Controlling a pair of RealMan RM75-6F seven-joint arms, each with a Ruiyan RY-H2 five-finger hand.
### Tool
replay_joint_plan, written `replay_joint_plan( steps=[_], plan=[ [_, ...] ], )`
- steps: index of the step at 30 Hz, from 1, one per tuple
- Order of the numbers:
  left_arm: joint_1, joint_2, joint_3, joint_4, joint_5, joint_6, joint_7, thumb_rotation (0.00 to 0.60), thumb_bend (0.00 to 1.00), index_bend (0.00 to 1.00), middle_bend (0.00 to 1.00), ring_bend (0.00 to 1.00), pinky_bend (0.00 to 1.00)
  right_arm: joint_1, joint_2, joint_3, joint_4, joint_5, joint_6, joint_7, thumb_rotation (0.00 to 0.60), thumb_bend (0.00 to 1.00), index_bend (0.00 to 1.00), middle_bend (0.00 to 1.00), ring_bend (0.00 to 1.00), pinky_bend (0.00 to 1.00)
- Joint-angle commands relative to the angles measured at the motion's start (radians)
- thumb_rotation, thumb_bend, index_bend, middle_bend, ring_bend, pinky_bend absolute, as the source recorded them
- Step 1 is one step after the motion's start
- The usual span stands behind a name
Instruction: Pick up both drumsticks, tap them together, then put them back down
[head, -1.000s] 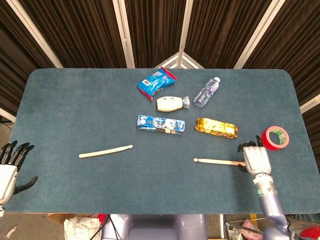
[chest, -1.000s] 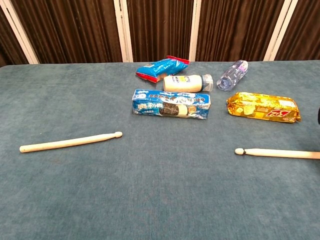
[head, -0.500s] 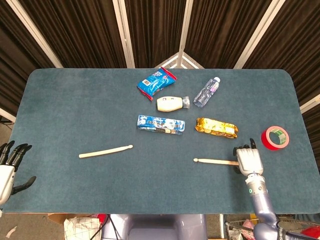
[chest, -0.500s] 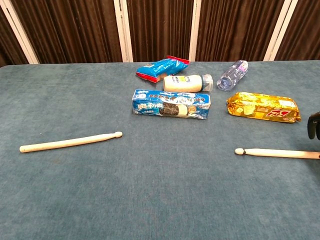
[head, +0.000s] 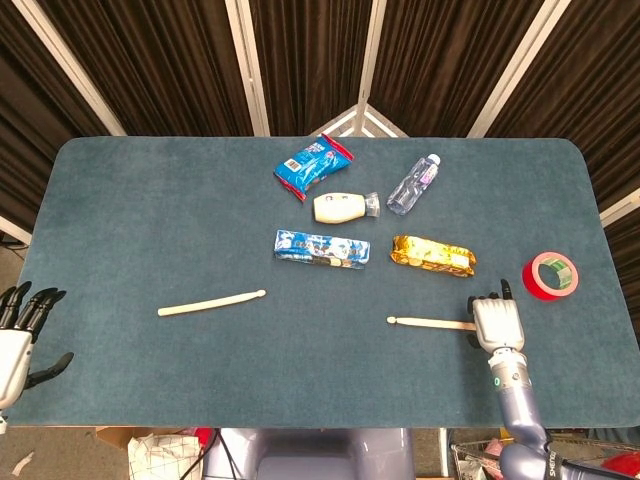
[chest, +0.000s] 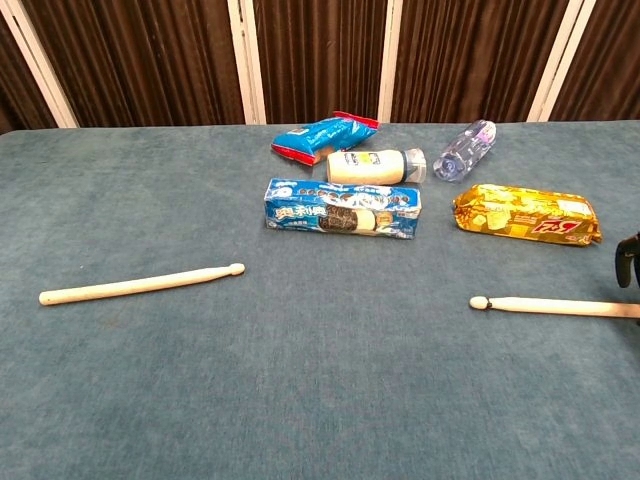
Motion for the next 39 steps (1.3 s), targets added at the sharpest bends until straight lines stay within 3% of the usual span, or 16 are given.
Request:
replay_joint_plan(
  steps=[1,39],
  plan=[
    [0.000,-0.001,0.000,0.000,0.001,0.000,0.002,0.600,0.28,0.17,0.15,0.00,0.00,0.002,-0.006,0.000,0.008,-0.001,0.002,0.004,0.600,0.25,0.46,0.49,0.32,0.04],
    [-0.004,-0.009,-0.005,0.003,-0.012,-0.006,0.013,0.600,0.28,0.18,0.15,0.00,0.00,0.014,-0.051,-0.016,0.061,-0.009,0.002,0.019,0.600,0.31,0.52,0.52,0.35,0.04]
  ],
)
